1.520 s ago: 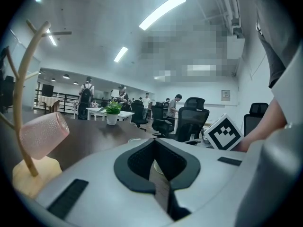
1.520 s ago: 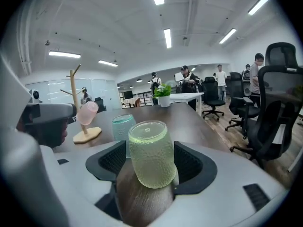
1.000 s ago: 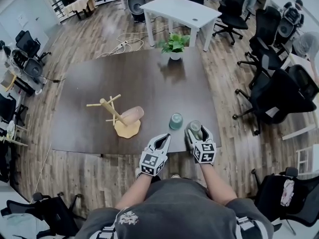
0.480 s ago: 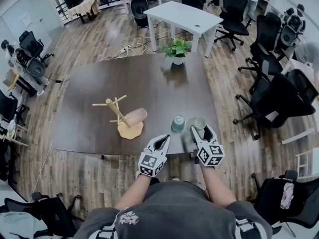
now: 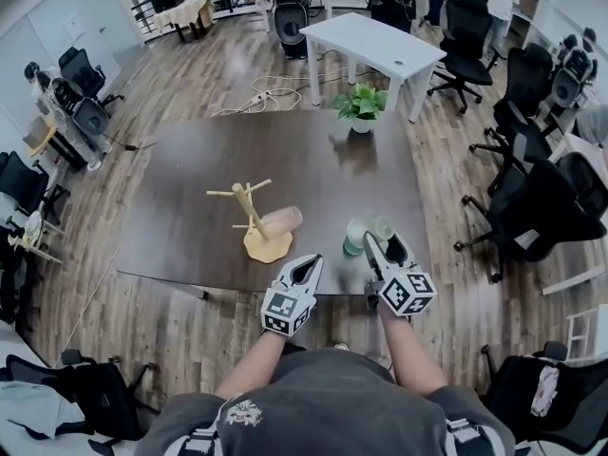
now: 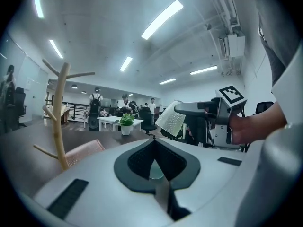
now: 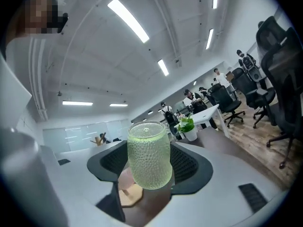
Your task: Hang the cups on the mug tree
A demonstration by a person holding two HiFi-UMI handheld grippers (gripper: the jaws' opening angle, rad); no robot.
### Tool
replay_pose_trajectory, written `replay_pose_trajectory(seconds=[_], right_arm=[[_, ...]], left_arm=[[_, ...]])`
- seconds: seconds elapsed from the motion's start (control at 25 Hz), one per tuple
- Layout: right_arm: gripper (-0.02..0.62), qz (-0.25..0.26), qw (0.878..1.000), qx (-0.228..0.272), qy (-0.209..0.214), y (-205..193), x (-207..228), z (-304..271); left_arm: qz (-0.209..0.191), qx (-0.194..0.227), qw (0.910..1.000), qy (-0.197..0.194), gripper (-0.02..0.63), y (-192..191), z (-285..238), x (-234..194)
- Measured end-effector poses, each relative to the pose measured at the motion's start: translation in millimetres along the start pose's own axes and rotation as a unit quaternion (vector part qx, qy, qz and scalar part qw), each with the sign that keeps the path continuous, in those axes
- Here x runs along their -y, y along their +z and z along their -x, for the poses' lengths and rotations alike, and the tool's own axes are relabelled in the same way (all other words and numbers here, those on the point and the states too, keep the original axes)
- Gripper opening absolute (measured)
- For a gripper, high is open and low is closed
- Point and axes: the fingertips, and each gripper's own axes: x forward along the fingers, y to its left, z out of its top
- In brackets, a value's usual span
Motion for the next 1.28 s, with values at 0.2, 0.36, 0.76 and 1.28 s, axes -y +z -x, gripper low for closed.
replay_pose_trajectory(seconds=[0.2,0.36,0.76,1.28], right_arm=[[0.298,-0.048,0.997,0.026,0.049,18.1,-34.6,-21.1],[0.298,-0.067,0.993,0.037,0.088,29.0,-63.8,-42.9],[0.298,-0.073,0.985,0.050,0.151,36.3,-138.6,-89.5],[0.298,-0.096,0.978,0.041,0.181,36.4,-175.8,-136.8]], left_arm=[[-0.012,0.006,0.9998,0.017,0.006,14.2,13.9,-16.8],[-0.015,0.011,0.9992,0.036,0.006,20.7,32.4,-32.8],[0.010,0.012,0.9958,0.090,0.006,16.6,90.3,-83.1],[0.012,0.029,0.9925,0.118,0.006,26.9,111.9,-124.6]])
